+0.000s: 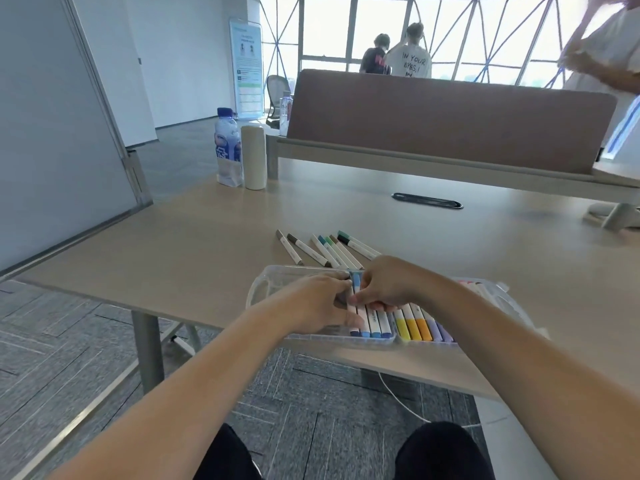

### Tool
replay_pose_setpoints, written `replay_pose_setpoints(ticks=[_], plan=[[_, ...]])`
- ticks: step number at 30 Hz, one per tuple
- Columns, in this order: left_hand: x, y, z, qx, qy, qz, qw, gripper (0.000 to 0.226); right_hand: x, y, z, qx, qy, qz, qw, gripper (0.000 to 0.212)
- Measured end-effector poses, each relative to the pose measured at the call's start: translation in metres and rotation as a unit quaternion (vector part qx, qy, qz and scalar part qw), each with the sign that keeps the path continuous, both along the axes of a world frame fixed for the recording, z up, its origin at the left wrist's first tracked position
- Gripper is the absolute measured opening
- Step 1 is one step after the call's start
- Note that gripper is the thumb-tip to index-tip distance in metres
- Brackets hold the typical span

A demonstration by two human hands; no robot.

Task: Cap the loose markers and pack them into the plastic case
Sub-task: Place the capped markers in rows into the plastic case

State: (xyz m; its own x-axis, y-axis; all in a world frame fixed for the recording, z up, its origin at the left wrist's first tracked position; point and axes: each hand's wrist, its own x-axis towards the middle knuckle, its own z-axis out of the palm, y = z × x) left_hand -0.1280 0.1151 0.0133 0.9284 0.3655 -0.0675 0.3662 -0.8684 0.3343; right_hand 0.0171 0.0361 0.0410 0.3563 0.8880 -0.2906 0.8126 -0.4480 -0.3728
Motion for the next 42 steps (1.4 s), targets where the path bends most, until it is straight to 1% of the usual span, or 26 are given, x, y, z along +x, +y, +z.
replay_pose_setpoints(ticks=[6, 11, 13, 15, 16, 18, 20, 22, 25, 29, 32, 35, 40, 42], plan=[[0.002, 0.003, -0.002, -0.011, 0.003, 0.001, 1.0, 0.06, 0.0, 0.003, -0.001, -0.014, -0.018, 0.013, 1.0, 0.032], [0.0, 0.005, 0.003, -0.012, -0.013, -0.003, 1.0, 0.055, 0.002, 0.003, 0.001, -0.024, -0.022, 0.035, 0.999, 0.033], [0.002, 0.008, 0.01, -0.012, -0.014, -0.003, 1.0, 0.058, 0.004, 0.002, 0.005, -0.015, -0.025, 0.051, 0.998, 0.033], [0.005, 0.015, 0.015, -0.012, -0.013, 0.017, 1.0, 0.061, 0.011, 0.004, 0.008, -0.002, -0.005, 0.04, 0.999, 0.034], [0.006, 0.018, 0.017, -0.023, -0.02, 0.033, 0.999, 0.059, 0.016, 0.007, 0.009, 0.005, 0.004, 0.027, 1.0, 0.034], [0.011, 0.026, 0.016, -0.068, -0.051, 0.062, 0.994, 0.048, 0.024, 0.015, 0.007, 0.022, 0.004, 0.004, 1.0, 0.031], [0.015, 0.035, 0.014, -0.094, -0.083, 0.075, 0.989, 0.033, 0.031, 0.025, 0.003, 0.037, -0.015, -0.011, 0.999, 0.027], [0.017, 0.044, 0.012, -0.107, -0.116, 0.086, 0.984, 0.02, 0.037, 0.038, -0.001, 0.05, -0.037, -0.02, 0.998, 0.027], [0.019, 0.056, 0.013, -0.137, -0.146, 0.113, 0.973, 0.01, 0.046, 0.062, -0.008, 0.07, -0.064, -0.035, 0.995, 0.031], [0.022, 0.076, 0.014, -0.145, -0.192, 0.145, 0.96, 0.008, 0.046, 0.094, -0.012, 0.087, -0.096, -0.037, 0.991, 0.018], [0.025, 0.086, 0.014, -0.134, -0.217, 0.171, 0.952, 0.006, 0.042, 0.11, -0.012, 0.075, -0.127, -0.031, 0.989, 0.017], [0.025, 0.093, 0.013, -0.133, -0.232, 0.192, 0.944, 0.007, 0.036, 0.12, -0.011, 0.058, -0.151, -0.024, 0.987, 0.012], [0.022, 0.095, 0.011, -0.137, -0.229, 0.194, 0.944, 0.01, 0.024, 0.128, -0.005, 0.029, -0.206, -0.024, 0.978, 0.023], [0.019, 0.096, 0.01, -0.141, -0.236, 0.194, 0.942, 0.011, 0.021, 0.13, -0.004, 0.004, -0.214, -0.025, 0.977, 0.023]])
